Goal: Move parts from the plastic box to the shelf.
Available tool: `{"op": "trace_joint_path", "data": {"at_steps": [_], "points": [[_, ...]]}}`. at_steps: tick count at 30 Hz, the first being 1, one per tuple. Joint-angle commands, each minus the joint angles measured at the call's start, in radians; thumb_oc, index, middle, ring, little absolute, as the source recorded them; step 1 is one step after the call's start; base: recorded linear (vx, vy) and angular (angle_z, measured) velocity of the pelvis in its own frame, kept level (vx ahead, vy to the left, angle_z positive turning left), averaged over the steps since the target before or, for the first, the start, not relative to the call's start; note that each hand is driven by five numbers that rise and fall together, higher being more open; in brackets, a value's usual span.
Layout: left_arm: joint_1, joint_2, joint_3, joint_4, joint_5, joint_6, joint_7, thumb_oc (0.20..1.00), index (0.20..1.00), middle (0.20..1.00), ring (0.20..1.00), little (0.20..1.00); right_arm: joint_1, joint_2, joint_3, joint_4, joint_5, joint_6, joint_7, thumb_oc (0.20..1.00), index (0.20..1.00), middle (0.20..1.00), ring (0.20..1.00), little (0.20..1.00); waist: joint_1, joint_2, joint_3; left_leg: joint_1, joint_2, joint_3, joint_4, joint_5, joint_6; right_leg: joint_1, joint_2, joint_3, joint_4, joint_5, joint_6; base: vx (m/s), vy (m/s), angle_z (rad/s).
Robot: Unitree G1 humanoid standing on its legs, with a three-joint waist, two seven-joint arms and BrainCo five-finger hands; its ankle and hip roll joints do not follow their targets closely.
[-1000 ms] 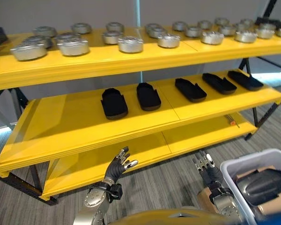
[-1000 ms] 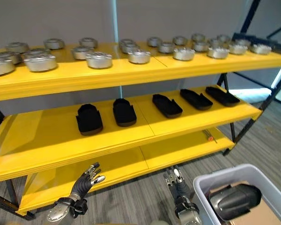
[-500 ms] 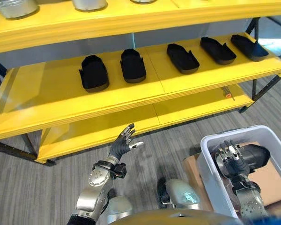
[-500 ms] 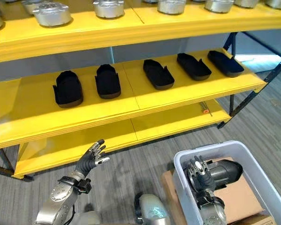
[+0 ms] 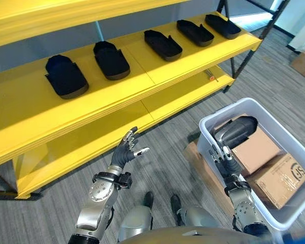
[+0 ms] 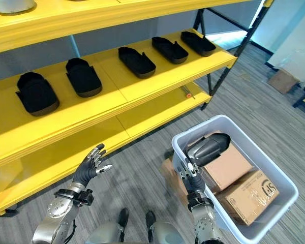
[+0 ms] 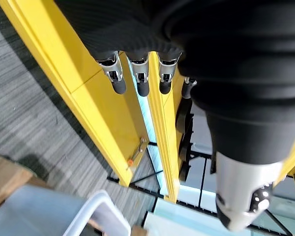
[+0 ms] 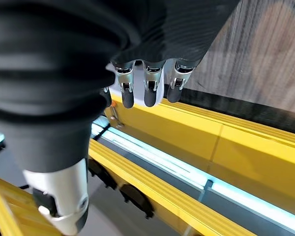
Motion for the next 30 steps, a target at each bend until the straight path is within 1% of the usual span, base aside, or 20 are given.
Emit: {"op": "trace_joint_path", "data": {"at_steps": [1,2,3,4,5,6,7,9,12,16,17,18,19,20,21,22,24,27,28,30], "points": [[0.02,-0.02,0.034,-0.047,-0.027,-0.034,-0.007,1.0,1.0,1.0,1.0,1.0,-0.006,-0.014,0.0,-0.081,-0.032,-0.022,0.004,1.0,1.0,1.0,1.0,1.0,-0.031,0.027,-0.039,0.038,0.021,-0.02,-0.067,0.098,-0.008,0.029,0.029,-0.008,-0.106,0.208,-0.019,0.06,0.146,-0.61],[0.013,-0.013,0.043,-0.053,-0.013,-0.03,0.003,1.0,1.0,1.0,1.0,1.0,-0.027,0.01,0.012,-0.089,-0.02,-0.014,0.01,1.0,1.0,1.0,1.0,1.0,-0.031,0.044,-0.017,0.08,0.046,0.05,-0.065,0.098,-0.028,-0.011,0.006,-0.151,-0.024,0.181,-0.026,0.05,0.115,-1.01],[0.013,-0.013,0.043,-0.053,-0.013,-0.029,0.003,1.0,1.0,1.0,1.0,1.0,-0.027,0.01,0.012,-0.088,-0.02,-0.014,0.011,1.0,1.0,1.0,1.0,1.0,-0.03,0.044,-0.016,0.08,0.046,0.051,-0.066,0.098,-0.028,-0.012,0.006,-0.15,-0.023,0.181,-0.026,0.1,0.063,-2.26],[0.044,-0.039,0.06,-0.065,-0.011,-0.042,0.016,1.0,1.0,1.0,1.0,1.0,-0.044,0.034,0.032,-0.085,0.005,-0.008,0.017,1.0,1.0,1.0,1.0,1.0,0.003,0.041,-0.009,0.118,0.062,0.118,-0.058,0.097,-0.054,0.024,-0.055,-0.329,-0.068,0.145,-0.034,0.06,-0.039,-2.65],[0.068,-0.05,0.062,-0.069,-0.011,-0.048,0.015,1.0,1.0,1.0,1.0,1.0,-0.047,0.032,0.047,-0.078,0.014,-0.006,0.021,1.0,1.0,1.0,1.0,1.0,0.007,0.037,-0.01,0.133,0.065,0.136,-0.063,0.097,-0.059,0.024,-0.063,-0.359,-0.087,0.153,-0.03,0.07,-0.036,-2.89],[0.073,-0.051,0.063,-0.072,-0.011,-0.048,0.015,1.0,1.0,1.0,1.0,1.0,-0.046,0.031,0.049,-0.076,0.014,-0.007,0.023,1.0,1.0,1.0,1.0,1.0,0.013,0.039,-0.011,0.14,0.068,0.144,-0.07,0.098,-0.059,0.029,-0.06,-0.351,-0.095,0.158,-0.03,0.05,-0.054,-2.1],[0.098,-0.065,0.073,-0.089,-0.011,-0.055,0.02,1.0,1.0,1.0,1.0,1.0,-0.051,0.027,0.057,-0.073,0.031,-0.001,0.023,1.0,1.0,1.0,1.0,1.0,0.032,0.038,-0.02,0.163,0.078,0.189,-0.089,0.097,-0.073,0.051,-0.084,-0.45,-0.144,0.153,-0.023,0.08,-0.077,-1.75],[0.132,-0.088,0.088,-0.095,-0.011,-0.07,0.013,1.0,1.0,1.0,1.0,1.0,-0.069,0.025,0.08,-0.045,0.041,0.008,0.027,1.0,1.0,1.0,1.0,1.0,0.041,0.038,-0.043,0.194,0.098,0.235,-0.113,0.087,-0.086,0.056,-0.082,-0.5,-0.266,0.157,-0.019,0.16,-0.164,-1.77],[0.109,-0.098,0.091,-0.084,-0.004,-0.071,0.018,1.0,1.0,1.0,1.0,1.0,-0.075,0.038,0.065,-0.045,0.031,0.013,0.033,1.0,1.0,1.0,1.0,1.0,0.012,0.051,-0.049,0.213,0.108,0.226,-0.134,0.1,-0.084,0.008,-0.068,-0.443,-0.244,0.181,-0.017,0.21,-0.171,-0.83],[0.087,-0.098,0.07,-0.059,0.005,-0.065,0.017,1.0,1.0,1.0,1.0,1.0,-0.057,0.038,0.033,-0.05,0.024,0.017,0.034,1.0,1.0,1.0,1.0,1.0,-0.017,0.029,-0.064,0.222,0.117,0.229,-0.074,0.099,-0.081,0.04,-0.069,-0.43,-0.23,0.195,-0.02,0.19,-0.146,0.15],[0.079,-0.124,0.048,-0.037,-0.007,-0.056,-0.003,1.0,1.0,1.0,1.0,1.0,-0.039,0.026,-0.003,-0.049,0.015,0.015,0.04,1.0,1.0,1.0,1.0,1.0,-0.039,0.014,-0.071,0.224,0.144,0.255,0.034,0.093,-0.083,0.064,-0.084,-0.438,-0.212,0.197,-0.017,0.34,-0.295,-0.05],[0.083,-0.145,0.032,-0.028,-0.01,-0.052,-0.016,1.0,1.0,1.0,1.0,1.0,-0.027,0.017,-0.034,-0.042,0.007,0.015,0.04,1.0,1.0,1.0,1.0,1.0,-0.04,-0.011,-0.064,0.189,0.138,0.25,0.214,0.095,-0.089,0.099,-0.107,-0.442,-0.201,0.195,-0.021,0.34,-0.289,0.33],[0.083,-0.144,0.031,-0.028,-0.01,-0.052,-0.016,1.0,1.0,1.0,1.0,1.0,-0.028,0.018,-0.036,-0.04,0.007,0.015,0.042,1.0,1.0,1.0,1.0,1.0,-0.041,-0.01,-0.061,0.179,0.141,0.246,0.237,0.083,-0.089,0.101,-0.106,-0.444,-0.201,0.193,-0.021,0.21,-0.233,0.37],[0.083,-0.152,0.026,-0.023,-0.013,-0.051,-0.02,1.0,1.0,1.0,1.0,1.0,-0.027,0.015,-0.047,-0.034,-0.001,0.016,0.042,1.0,1.0,1.0,1.0,1.0,-0.032,-0.028,-0.039,0.127,0.121,0.233,0.383,0.065,-0.097,0.121,-0.119,-0.44,-0.197,0.193,-0.023,0.13,-0.176,0.39],[0.084,-0.157,0.032,-0.016,-0.016,-0.048,-0.022,1.0,1.0,1.0,1.0,1.0,-0.028,0.014,-0.05,-0.026,-0.014,0.018,0.044,1.0,1.0,1.0,1.0,1.0,-0.008,-0.051,-0.003,0.072,0.123,0.221,0.455,0.023,-0.094,0.158,-0.132,-0.433,-0.202,0.184,-0.021,0.29,-0.211,0.0],[0.094,-0.143,0.044,-0.036,-0.022,-0.045,-0.026,1.0,1.0,1.0,1.0,1.0,-0.022,0.013,-0.055,-0.034,-0.001,0.021,0.049,1.0,1.0,1.0,1.0,1.0,0.025,-0.063,0.028,-0.013,0.19,0.181,0.32,0.006,-0.062,0.189,-0.125,-0.38,-0.221,0.187,-0.017,0.32,-0.114,-0.1],[0.095,-0.138,0.058,-0.05,-0.02,-0.042,-0.023,1.0,1.0,1.0,1.0,1.0,-0.018,0.017,-0.065,-0.028,0.001,0.019,0.051,1.0,1.0,1.0,1.0,1.0,0.047,-0.067,0.028,-0.041,0.266,0.158,0.134,0.016,-0.044,0.21,-0.133,-0.347,-0.224,0.182,-0.008,0.29,0.07,-0.8],[0.089,-0.152,0.094,-0.053,-0.013,-0.038,-0.025,1.0,1.0,1.0,1.0,1.0,-0.024,0.008,-0.072,-0.015,-0.017,0.012,0.052,1.0,1.0,1.0,1.0,1.0,0.079,-0.055,0.015,-0.061,0.37,0.108,-0.087,0.09,-0.041,0.23,-0.151,-0.298,-0.215,0.177,-0.001,0.24,0.187,-0.99],[0.084,-0.161,0.1,-0.05,-0.012,-0.036,-0.027,1.0,1.0,1.0,1.0,1.0,-0.028,0.007,-0.07,-0.016,-0.019,0.01,0.053,1.0,1.0,1.0,1.0,1.0,0.085,-0.046,0.003,-0.059,0.394,0.102,-0.126,0.118,-0.047,0.231,-0.154,-0.28,-0.214,0.183,0.002,0.23,0.253,-0.49],[0.075,-0.166,0.1,-0.042,-0.01,-0.029,-0.032,1.0,1.0,1.0,1.0,1.0,-0.028,0.004,-0.069,-0.018,-0.018,0.005,0.052,1.0,1.0,1.0,1.0,1.0,0.095,-0.027,-0.018,-0.077,0.424,0.102,-0.142,0.124,-0.069,0.237,-0.165,-0.247,-0.21,0.186,-0.003,0.19,0.309,-0.68]]}}
